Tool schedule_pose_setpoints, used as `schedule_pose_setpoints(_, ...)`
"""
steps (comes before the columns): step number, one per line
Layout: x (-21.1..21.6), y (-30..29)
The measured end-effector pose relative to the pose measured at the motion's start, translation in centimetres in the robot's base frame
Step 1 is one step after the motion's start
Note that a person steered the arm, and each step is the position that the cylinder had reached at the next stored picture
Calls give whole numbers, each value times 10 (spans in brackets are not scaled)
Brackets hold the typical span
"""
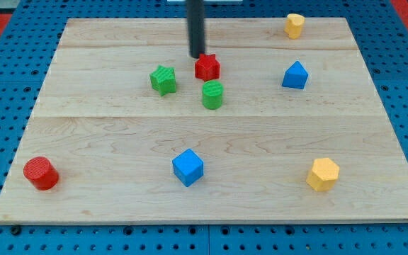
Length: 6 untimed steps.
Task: Move the blue triangle to the right of the red star
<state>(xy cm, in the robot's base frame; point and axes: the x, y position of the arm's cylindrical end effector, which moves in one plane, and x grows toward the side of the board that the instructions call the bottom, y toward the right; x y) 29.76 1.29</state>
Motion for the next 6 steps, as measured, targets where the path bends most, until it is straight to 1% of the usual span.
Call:
schedule_pose_setpoints(1,17,9)
schedule_pose_setpoints(2,8,89)
schedule_pose_setpoints(3,-7,193)
schedule_pose_setpoints(4,50,208)
schedule_pose_setpoints(5,65,151)
schedule_pose_setpoints(6,65,93)
